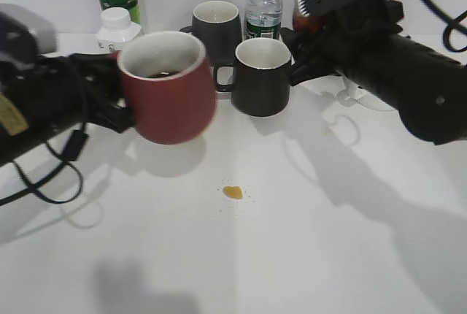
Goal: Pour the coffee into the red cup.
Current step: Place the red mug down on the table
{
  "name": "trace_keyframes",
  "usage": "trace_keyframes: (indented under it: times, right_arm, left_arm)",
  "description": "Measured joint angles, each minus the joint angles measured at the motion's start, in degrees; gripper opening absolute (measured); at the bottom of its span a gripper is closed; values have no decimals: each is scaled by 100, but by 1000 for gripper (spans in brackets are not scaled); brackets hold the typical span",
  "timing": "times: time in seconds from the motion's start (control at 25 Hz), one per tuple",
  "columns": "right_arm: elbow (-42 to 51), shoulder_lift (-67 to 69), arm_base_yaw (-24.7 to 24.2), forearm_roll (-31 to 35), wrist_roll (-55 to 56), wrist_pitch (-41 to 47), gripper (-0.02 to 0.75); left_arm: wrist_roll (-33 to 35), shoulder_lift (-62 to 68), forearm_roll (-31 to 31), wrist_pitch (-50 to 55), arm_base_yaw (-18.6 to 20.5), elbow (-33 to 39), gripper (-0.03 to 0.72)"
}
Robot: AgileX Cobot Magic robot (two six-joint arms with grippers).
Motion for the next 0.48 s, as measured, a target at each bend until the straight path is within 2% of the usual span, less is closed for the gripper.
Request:
trace_keyframes:
  times: [0.2, 0.48]
  right_arm:
    - [51, -206, 0, 767, 77, 270, 506]
    - [571, -278, 0, 1228, 298, 380, 506]
  left_arm:
    - [0, -338, -144, 2, 531, 363, 67]
    - [33, -470, -255, 154, 1343, 560, 67]
